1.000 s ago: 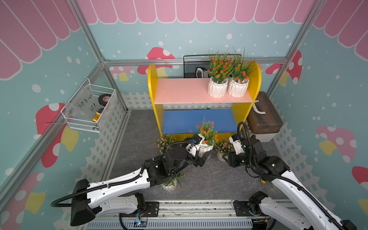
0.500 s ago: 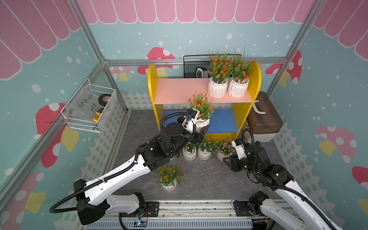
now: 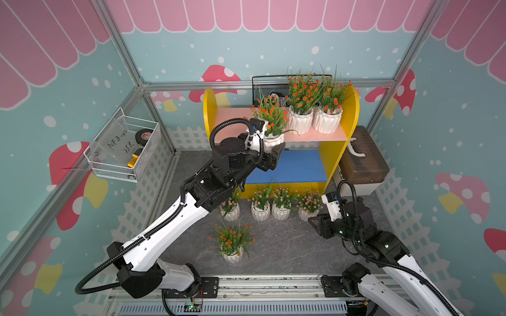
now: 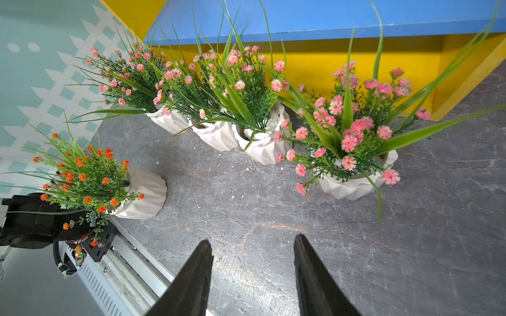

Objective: Place the baby's breath potted plants on the rack by color
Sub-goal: Place the baby's breath potted plant on the rack.

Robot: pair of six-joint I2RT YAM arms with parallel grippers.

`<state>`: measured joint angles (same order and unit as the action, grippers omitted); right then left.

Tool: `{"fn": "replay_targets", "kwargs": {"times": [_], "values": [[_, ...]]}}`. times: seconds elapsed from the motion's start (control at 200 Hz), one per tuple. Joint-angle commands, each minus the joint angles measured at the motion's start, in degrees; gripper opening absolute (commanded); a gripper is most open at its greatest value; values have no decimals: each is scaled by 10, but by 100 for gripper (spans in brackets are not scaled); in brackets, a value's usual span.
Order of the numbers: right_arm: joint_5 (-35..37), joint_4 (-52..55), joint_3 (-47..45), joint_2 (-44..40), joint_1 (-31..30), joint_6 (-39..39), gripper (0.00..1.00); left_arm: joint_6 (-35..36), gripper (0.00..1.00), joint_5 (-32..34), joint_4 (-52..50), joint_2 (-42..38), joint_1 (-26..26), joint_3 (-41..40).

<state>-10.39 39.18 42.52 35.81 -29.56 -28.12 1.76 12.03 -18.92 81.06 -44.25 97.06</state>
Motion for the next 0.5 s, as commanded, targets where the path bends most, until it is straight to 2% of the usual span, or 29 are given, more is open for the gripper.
{"fn": "replay_targets", "kwargs": {"times": [0.0, 0.495], "values": [[-5, 6, -2, -8, 4, 2, 48, -2, 68, -31, 13, 21, 24, 58], [12, 38, 0, -41, 3, -1, 48, -6, 68, -76, -36, 169, 88, 255]]}}
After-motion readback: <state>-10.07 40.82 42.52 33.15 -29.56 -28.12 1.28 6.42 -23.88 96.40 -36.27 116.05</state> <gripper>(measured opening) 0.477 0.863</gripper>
